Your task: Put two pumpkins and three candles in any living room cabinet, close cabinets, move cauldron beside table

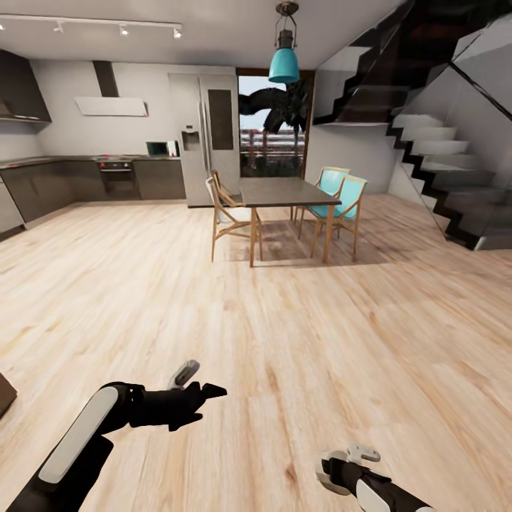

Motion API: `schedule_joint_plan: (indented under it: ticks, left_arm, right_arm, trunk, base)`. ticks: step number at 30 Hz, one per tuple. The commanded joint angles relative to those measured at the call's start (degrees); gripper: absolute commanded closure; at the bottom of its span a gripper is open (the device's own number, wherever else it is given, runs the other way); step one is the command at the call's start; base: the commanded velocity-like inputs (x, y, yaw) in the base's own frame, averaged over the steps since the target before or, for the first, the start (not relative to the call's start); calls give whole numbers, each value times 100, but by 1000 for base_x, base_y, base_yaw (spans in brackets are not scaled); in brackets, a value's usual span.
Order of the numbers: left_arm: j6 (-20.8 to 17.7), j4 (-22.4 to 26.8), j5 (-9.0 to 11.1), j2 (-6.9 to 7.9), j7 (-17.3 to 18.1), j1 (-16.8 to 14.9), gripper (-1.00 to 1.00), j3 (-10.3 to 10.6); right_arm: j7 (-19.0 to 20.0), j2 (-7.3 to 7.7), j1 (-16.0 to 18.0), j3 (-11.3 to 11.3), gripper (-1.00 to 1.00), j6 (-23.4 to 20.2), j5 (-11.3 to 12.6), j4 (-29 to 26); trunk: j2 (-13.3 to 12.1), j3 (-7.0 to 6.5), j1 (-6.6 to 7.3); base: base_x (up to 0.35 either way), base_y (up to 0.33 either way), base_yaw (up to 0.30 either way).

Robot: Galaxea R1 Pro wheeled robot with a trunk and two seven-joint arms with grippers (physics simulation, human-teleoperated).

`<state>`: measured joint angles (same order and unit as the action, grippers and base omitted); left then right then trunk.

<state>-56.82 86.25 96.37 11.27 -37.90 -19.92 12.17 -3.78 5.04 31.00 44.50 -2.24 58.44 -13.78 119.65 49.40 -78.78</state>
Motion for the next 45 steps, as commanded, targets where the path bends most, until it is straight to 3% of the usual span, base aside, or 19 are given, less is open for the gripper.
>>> schedule_joint_plan:
  ticks: [1,22,28,31,34,36,39,41,45]
  left_arm:
    - [4,6,57,5,-60,-3,-100,5]
    - [8,5,-7,70,-112,-3,-100,-90]
    - [55,-84,-149,577,-259,-3,-100,-196]
    - [63,-313,-171,689,-395,-3,-100,-414]
    - [65,-409,-186,709,-486,-3,-100,-487]
    - [65,-429,-298,703,-511,-3,-100,-503]
    - [65,-441,-749,672,-523,-3,-100,-514]
    - [65,-442,-897,662,-522,-3,-100,-512]
    - [65,-443,-959,650,-524,-3,-100,-507]
  right_arm:
    - [-35,7,3,42,100,-23,36,-18]
    - [-35,14,3,42,100,-27,37,-14]
    - [-35,9,3,42,100,-23,36,-11]
    - [-35,9,3,42,100,-23,36,-11]
    - [-35,13,3,42,100,-26,36,-11]
    - [-35,14,3,42,100,-29,36,-11]
    - [-38,14,3,42,100,-31,36,-11]
    - [-42,14,3,42,100,-31,36,-11]
    - [-43,15,3,38,100,-31,36,-11]
  trunk:
    - [-39,-16,23]
    - [-881,-449,485]
    - [-1122,-572,616]
    - [-1242,-634,682]
    - [-1363,-696,748]
    - [-1443,-737,792]
    - [-1563,-795,858]
    - [-1643,-831,902]
    - [-1804,-904,990]
  base:
    - [0,0,-262]
    - [-85,66,-263]
    - [-1,1,-262]
    - [0,0,-262]
    - [0,0,-262]
    - [0,0,-262]
    - [0,0,-126]
    - [0,0,-32]
    - [0,0,-6]
